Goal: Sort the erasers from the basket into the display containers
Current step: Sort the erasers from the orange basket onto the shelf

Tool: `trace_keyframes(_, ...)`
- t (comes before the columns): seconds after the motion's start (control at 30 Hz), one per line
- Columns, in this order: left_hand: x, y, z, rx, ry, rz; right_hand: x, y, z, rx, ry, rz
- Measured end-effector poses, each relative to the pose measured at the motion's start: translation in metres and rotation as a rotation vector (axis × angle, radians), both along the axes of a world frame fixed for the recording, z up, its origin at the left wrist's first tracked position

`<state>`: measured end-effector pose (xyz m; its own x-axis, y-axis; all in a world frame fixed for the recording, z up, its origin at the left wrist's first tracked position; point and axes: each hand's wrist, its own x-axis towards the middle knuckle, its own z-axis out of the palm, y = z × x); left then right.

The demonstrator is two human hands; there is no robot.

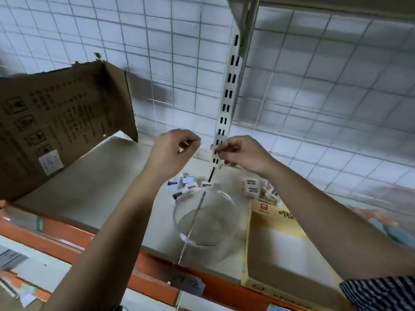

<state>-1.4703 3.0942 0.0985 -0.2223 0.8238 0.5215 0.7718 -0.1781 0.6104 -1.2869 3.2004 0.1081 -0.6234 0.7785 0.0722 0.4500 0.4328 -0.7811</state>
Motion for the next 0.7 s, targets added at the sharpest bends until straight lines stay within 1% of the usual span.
trace_keyframes(0.17, 0.06, 0.011, 0.047, 0.073, 0.013, -0.149, 0.081, -0.003, 0.033, 0.018, 0.097, -0.147)
trace_keyframes(0.23, 0.088, 0.016, 0.059, 0.083, 0.075, -0.211, 0.118, -0.007, 0.039, 0.042, 0.104, -0.204)
trace_keyframes(0.33, 0.133, 0.025, 0.069, 0.095, 0.219, -0.261, 0.173, -0.016, 0.047, 0.091, 0.111, -0.291)
trace_keyframes(0.43, 0.186, 0.032, 0.074, 0.084, 0.314, -0.284, 0.234, -0.024, 0.051, 0.158, 0.064, -0.356)
trace_keyframes(0.57, 0.269, 0.04, 0.072, 0.067, 0.319, -0.348, 0.331, -0.037, 0.051, 0.231, 0.003, -0.444)
trace_keyframes(0.7, 0.362, 0.048, 0.062, 0.053, 0.291, -0.459, 0.435, -0.048, 0.053, 0.25, -0.03, -0.565)
